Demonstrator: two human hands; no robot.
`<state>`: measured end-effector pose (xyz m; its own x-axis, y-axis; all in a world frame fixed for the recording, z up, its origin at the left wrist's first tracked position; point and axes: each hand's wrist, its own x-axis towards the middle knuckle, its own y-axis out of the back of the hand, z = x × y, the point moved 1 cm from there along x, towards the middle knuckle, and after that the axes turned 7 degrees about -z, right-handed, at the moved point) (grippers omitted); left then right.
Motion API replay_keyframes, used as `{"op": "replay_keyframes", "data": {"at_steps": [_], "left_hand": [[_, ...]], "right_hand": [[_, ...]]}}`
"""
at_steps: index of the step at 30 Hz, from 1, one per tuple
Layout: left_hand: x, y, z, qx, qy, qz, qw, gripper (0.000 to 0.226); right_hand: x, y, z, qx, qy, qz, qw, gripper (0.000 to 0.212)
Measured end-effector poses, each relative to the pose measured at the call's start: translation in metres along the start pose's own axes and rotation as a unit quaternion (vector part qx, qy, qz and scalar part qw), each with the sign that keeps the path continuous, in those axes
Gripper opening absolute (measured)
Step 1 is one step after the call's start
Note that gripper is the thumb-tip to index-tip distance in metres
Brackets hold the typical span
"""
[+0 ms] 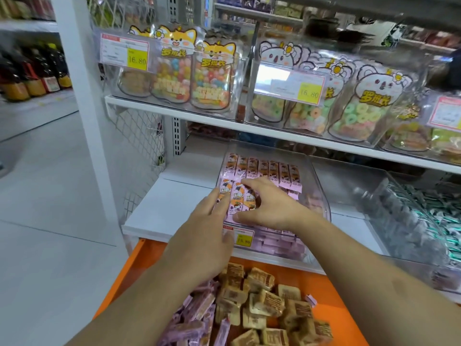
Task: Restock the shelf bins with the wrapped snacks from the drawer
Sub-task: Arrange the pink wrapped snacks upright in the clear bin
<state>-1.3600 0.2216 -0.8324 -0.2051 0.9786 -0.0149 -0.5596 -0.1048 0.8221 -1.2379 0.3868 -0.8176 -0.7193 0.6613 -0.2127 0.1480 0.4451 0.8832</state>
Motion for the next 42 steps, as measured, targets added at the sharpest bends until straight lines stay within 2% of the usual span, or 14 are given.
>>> {"op": "replay_keyframes", "data": {"at_steps": [5,9,13,17,21,25,30,34,37,40,42], "left_hand": [[-0.001,-0.002,-0.001,-0.001,-0.008,0.009,1.000,0.078],[-0.002,-0.001,-0.003,-0.008,-0.013,0.023,1.000,0.079],[-0.008,0.001,-0.006,-0.003,-0.029,0.046,0.999,0.073],[-0.021,0.002,-0.009,-0.005,-0.057,0.069,0.996,0.059],[-0.042,-0.013,-0.013,-0.039,-0.046,0.035,0.998,0.051],[-0.057,-0.050,-0.033,-0.021,-0.009,-0.017,1.000,0.050],[-0.067,-0.107,-0.088,0.043,0.048,-0.165,0.984,0.043],[-0.063,-0.144,-0.127,0.086,0.094,-0.255,0.958,0.050],[-0.054,-0.170,-0.146,0.086,0.096,-0.282,0.951,0.064],[-0.045,-0.192,-0.164,0.043,0.106,-0.303,0.946,0.055],[-0.041,-0.202,-0.175,0.065,0.113,-0.300,0.945,0.055]], "right_hand": [[-0.004,-0.011,0.005,-0.007,0.018,0.025,1.000,0.106],[-0.020,-0.010,0.008,0.054,0.019,0.074,0.996,0.104],[-0.053,-0.011,0.009,0.063,0.025,0.121,0.990,0.089],[-0.101,-0.021,0.008,0.085,0.051,0.125,0.987,0.070],[-0.140,-0.058,0.010,0.087,0.060,0.075,0.992,0.056],[-0.147,-0.108,0.015,0.051,0.030,-0.020,0.998,0.060],[-0.127,-0.176,0.037,0.021,-0.014,-0.117,0.993,0.070],[-0.098,-0.227,0.060,0.029,-0.030,-0.162,0.986,0.078],[-0.076,-0.261,0.077,0.041,-0.018,-0.183,0.982,0.074],[-0.058,-0.285,0.091,0.061,-0.006,-0.193,0.979,0.077],[-0.047,-0.298,0.100,0.081,-0.011,-0.204,0.976,0.080]]}}
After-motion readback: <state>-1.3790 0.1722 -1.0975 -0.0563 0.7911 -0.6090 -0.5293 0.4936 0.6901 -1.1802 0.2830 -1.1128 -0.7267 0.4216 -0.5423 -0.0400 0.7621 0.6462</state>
